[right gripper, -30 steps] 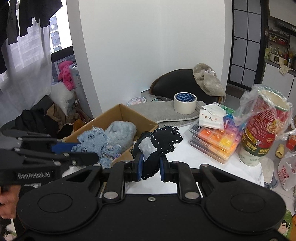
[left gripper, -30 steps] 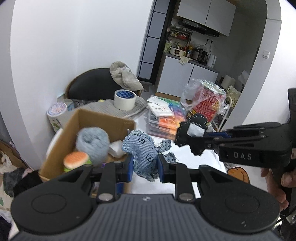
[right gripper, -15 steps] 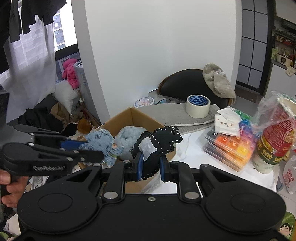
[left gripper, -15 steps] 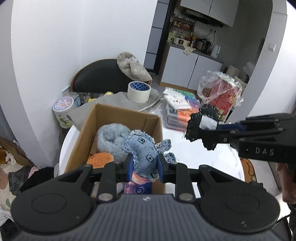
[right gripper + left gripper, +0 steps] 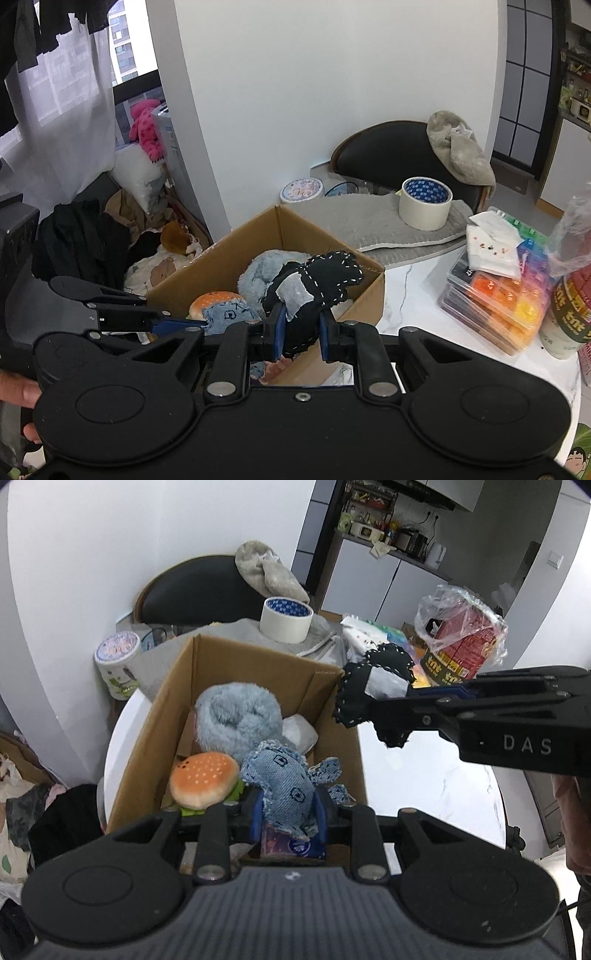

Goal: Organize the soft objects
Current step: 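Open both grippers to drop the two plushes into the box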

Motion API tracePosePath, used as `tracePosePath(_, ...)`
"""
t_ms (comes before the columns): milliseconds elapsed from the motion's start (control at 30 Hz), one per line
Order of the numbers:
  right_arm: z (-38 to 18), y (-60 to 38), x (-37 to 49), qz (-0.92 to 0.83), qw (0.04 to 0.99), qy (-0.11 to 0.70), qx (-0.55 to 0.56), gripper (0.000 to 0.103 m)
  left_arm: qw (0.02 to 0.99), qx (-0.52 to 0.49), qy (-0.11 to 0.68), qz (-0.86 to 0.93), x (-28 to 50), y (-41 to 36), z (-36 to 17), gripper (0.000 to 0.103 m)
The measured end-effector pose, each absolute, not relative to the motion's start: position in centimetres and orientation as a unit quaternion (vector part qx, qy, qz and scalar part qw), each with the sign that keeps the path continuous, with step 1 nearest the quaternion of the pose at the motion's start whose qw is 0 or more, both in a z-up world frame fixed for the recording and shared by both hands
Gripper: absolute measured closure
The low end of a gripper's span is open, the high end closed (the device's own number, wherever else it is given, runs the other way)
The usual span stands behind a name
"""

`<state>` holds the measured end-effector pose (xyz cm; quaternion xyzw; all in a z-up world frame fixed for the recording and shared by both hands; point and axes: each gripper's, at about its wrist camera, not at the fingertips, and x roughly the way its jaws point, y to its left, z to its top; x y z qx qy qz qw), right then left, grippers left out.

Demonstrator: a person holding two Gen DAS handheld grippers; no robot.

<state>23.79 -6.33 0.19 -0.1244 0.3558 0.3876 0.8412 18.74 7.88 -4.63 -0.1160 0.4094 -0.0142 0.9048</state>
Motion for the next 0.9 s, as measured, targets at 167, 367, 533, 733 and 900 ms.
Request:
tracePosePath(167,-0.4,-5.3,24.4,0.387,0.835,0.368,-0.130,0.084,0.899,-0.134,0.416,-0.018,18.9,8.7,-4.8,0.068)
tracePosePath(367,-1.1,-4.3,24.8,0.389,0.827,0.379,-0.143,0.084,0.907,-0.143,0.396,-0.016,18.1,9.6,-3.6,0.060)
tracePosePath(533,-1.4,-3.4,24.8,0.394,0.817,0.390,-0.156,0.084,0.912,-0.149,0.382,-0.009,17.2,10.4,-2.8,0.060)
tracePosePath(733,-2.1,-1.8,24.3,0.390,0.804,0.404,-0.194,0.078,0.914,-0.156,0.375,0.003,16.5,11.1,-2.5,0.060)
tracePosePath(900,-2.1,-1.7,23.9,0.385,0.810,0.398,-0.196,0.063,0.915,-0.159,0.371,0.017,16.3,11.2,-2.6,0.048)
